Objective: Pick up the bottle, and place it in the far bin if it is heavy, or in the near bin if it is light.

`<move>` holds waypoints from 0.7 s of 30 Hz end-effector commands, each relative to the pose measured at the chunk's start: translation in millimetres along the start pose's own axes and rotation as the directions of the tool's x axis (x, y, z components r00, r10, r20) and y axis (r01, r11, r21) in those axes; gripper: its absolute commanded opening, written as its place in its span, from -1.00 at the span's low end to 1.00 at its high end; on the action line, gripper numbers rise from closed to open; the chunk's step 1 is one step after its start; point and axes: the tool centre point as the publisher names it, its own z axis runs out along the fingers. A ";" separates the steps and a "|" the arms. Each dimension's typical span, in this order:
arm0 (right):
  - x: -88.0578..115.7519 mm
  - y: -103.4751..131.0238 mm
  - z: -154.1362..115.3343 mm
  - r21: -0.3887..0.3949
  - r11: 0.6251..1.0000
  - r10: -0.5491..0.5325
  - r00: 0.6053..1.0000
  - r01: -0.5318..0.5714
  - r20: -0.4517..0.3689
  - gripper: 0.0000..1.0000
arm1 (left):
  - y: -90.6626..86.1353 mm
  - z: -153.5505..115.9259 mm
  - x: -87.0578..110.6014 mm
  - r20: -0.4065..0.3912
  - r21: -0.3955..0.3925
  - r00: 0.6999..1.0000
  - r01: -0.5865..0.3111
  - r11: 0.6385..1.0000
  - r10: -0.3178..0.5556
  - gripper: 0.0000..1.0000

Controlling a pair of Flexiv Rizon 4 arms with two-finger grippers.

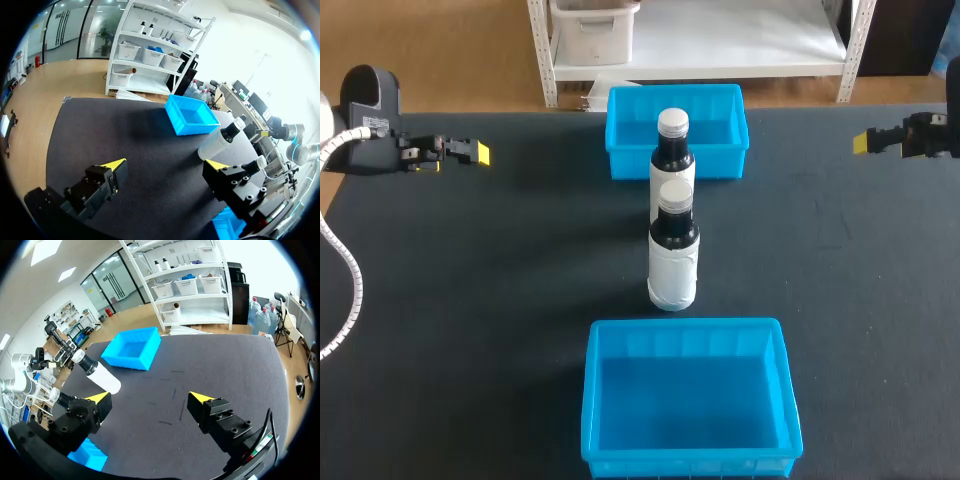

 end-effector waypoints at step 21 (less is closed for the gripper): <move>-8.5 20.5 -3.2 -0.350 0.790 -0.538 0.843 0.503 -0.003 1.00 | 0.0 0.0 0.0 0.000 0.000 1.000 0.000 1.000 0.000 1.00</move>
